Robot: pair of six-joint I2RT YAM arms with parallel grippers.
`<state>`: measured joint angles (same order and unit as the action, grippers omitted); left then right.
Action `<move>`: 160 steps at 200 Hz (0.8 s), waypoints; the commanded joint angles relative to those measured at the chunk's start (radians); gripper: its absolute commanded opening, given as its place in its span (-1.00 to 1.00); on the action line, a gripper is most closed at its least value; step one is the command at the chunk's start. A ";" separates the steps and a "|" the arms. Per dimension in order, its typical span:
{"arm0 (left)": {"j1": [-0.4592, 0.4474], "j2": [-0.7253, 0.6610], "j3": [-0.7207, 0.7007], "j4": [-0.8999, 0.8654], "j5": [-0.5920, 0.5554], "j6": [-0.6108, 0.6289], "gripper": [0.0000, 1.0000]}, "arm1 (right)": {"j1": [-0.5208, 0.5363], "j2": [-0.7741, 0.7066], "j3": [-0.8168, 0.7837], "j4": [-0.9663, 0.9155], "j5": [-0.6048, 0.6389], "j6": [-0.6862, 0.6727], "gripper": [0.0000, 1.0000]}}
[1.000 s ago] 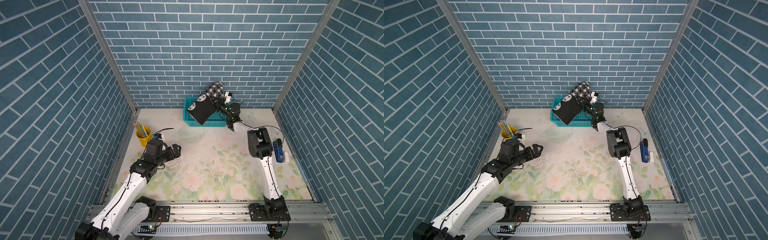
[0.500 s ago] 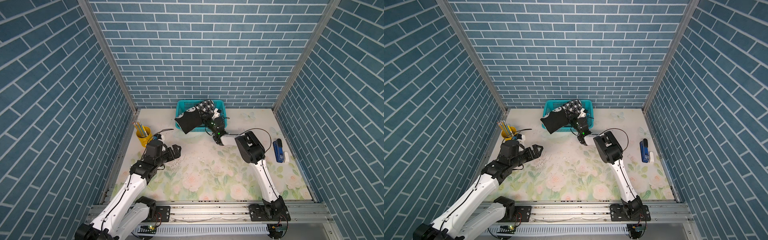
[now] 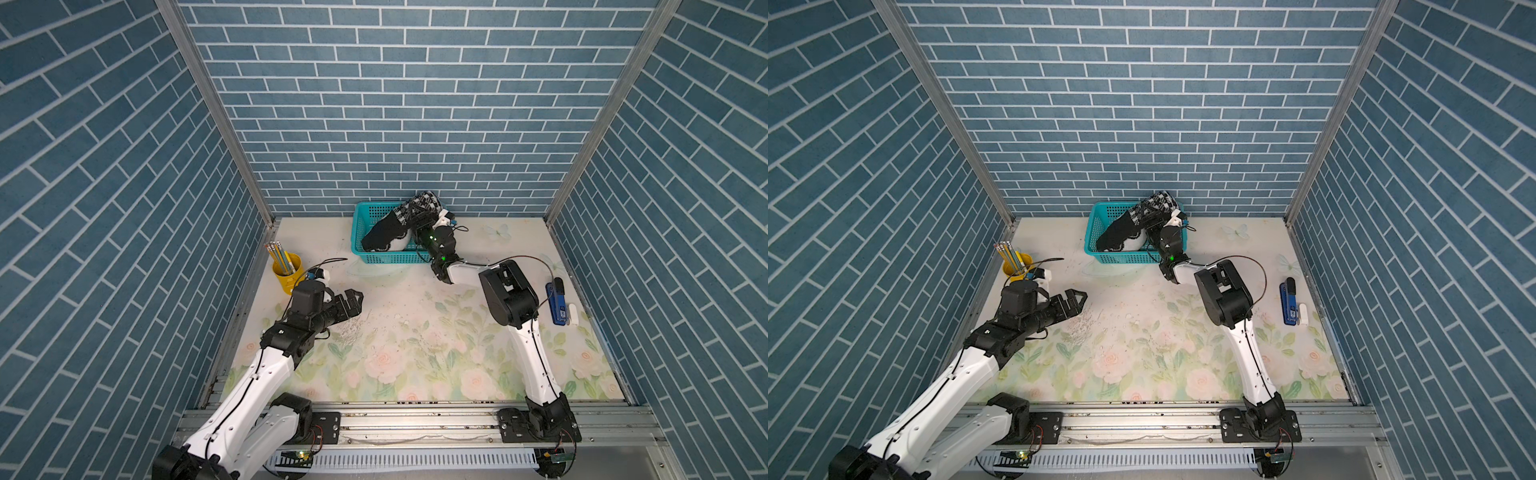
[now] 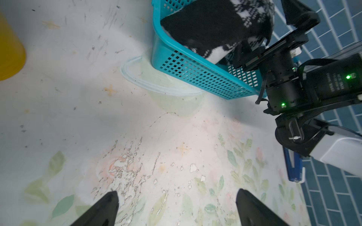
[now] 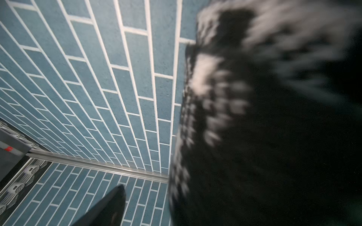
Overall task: Roll up the scarf and place it into the basket
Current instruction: Place the scarf in the basket, then reset both arms
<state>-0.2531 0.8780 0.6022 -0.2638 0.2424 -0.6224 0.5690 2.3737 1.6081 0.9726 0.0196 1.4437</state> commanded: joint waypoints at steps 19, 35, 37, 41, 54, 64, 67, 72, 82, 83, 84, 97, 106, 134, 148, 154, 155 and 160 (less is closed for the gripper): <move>0.094 -0.058 -0.007 -0.015 0.072 0.023 1.00 | 0.023 -0.302 -0.125 -0.185 0.102 -0.040 0.99; 0.092 -0.041 0.001 -0.009 0.071 0.018 1.00 | 0.022 -0.398 -0.167 -0.332 0.115 -0.061 0.99; 0.092 -0.038 0.000 -0.006 0.071 0.019 1.00 | 0.021 -0.410 -0.169 -0.364 0.115 -0.060 0.99; 0.092 -0.033 -0.002 0.000 0.074 0.017 1.00 | 0.019 -0.435 -0.184 -0.401 0.117 -0.063 0.99; 0.091 -0.016 -0.004 0.020 0.077 0.012 1.00 | 0.012 -0.531 -0.296 -0.383 0.133 -0.086 0.99; 0.091 0.004 0.000 0.031 0.066 0.011 1.00 | -0.006 -0.601 -0.380 -0.311 0.111 -0.132 0.99; 0.091 0.009 0.003 0.034 0.062 0.011 1.00 | -0.015 -0.620 -0.395 -0.310 0.095 -0.149 0.99; 0.091 0.022 0.011 0.034 0.050 0.012 1.00 | -0.035 -0.647 -0.408 -0.326 0.053 -0.180 0.99; 0.089 0.047 0.030 0.030 -0.002 0.012 1.00 | -0.080 -0.691 -0.430 -0.336 -0.053 -0.268 0.99; 0.089 0.049 0.031 0.030 -0.009 0.012 1.00 | -0.087 -0.696 -0.430 -0.340 -0.063 -0.275 0.99; 0.089 0.053 0.034 0.029 -0.016 0.012 0.99 | -0.093 -0.700 -0.429 -0.347 -0.076 -0.283 0.99; 0.089 0.095 0.056 0.017 -0.147 0.000 0.99 | -0.161 -0.747 -0.421 -0.500 -0.190 -0.437 0.99; 0.086 0.121 0.053 0.030 -0.257 -0.005 1.00 | -0.204 -0.792 -0.425 -0.617 -0.220 -0.572 0.99; 0.074 0.166 -0.027 0.136 -0.504 0.034 1.00 | -0.329 -0.930 -0.485 -0.948 -0.111 -0.857 0.99; 0.050 0.156 -0.100 0.244 -0.586 0.072 1.00 | -0.398 -1.008 -0.576 -0.969 -0.063 -0.938 0.99; 0.031 0.149 -0.138 0.288 -0.635 0.089 1.00 | -0.430 -1.030 -0.602 -0.988 -0.062 -0.961 0.99; 0.029 0.148 -0.143 0.294 -0.642 0.093 1.00 | -0.435 -1.035 -0.606 -0.990 -0.062 -0.965 0.99; 0.014 0.141 -0.162 0.322 -0.678 0.113 1.00 | -0.459 -1.050 -0.623 -0.999 -0.069 -0.984 0.99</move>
<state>-0.1886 1.0382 0.5415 -0.1043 -0.1768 -0.5900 0.1860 1.4139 1.0683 0.1688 -0.0811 0.7277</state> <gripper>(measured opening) 0.997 0.994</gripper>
